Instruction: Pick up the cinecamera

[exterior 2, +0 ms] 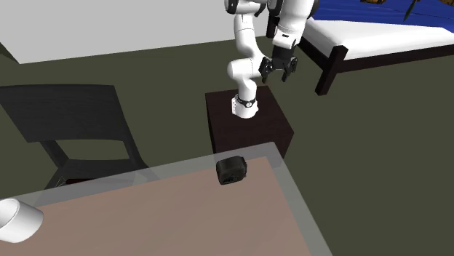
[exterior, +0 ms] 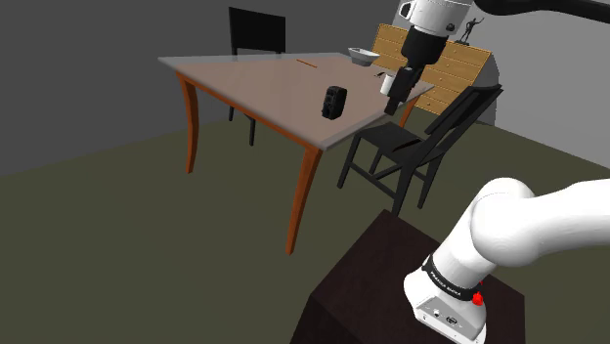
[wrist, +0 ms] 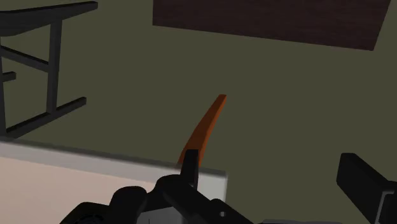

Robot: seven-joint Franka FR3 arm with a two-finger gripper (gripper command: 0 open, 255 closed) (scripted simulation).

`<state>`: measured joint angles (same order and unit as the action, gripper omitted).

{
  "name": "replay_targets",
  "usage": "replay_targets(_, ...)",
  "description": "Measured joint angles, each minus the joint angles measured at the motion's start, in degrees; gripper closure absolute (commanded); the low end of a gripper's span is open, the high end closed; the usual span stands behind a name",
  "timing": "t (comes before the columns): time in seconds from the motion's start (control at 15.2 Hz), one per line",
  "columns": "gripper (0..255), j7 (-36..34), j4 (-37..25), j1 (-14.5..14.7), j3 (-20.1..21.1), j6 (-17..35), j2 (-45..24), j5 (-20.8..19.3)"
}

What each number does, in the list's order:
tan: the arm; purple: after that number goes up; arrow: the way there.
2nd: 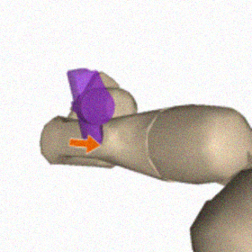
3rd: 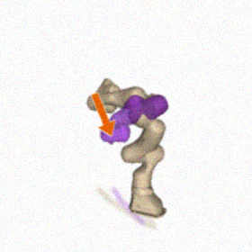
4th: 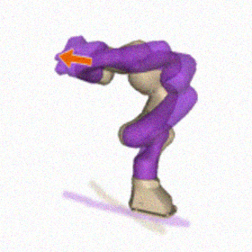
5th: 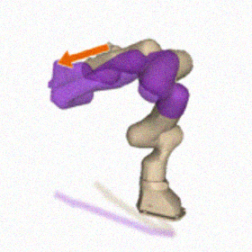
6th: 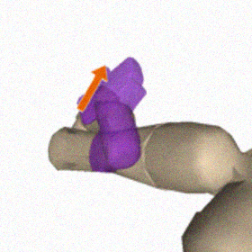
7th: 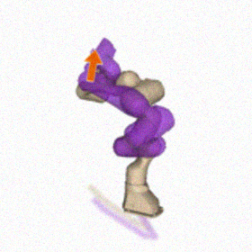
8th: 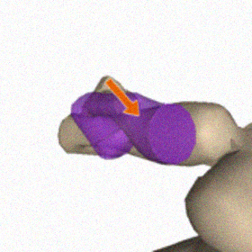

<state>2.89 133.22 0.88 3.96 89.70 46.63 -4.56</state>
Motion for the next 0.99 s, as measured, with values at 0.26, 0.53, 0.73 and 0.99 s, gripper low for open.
replay_targets(0.26,0,6.50,-0.40,0.55,-3.60,1.30,-1.69,-2.27)
replay_targets(0.53,0,18.39,-1.94,1.83,-9.67,4.37,-6.20,-5.69)
replay_targets(0.73,0,27.73,-5.22,3.01,-14.18,6.39,-11.24,-7.60)
replay_targets(0.99,0,39.76,-10.11,4.91,-19.39,9.07,-18.60,-8.61)
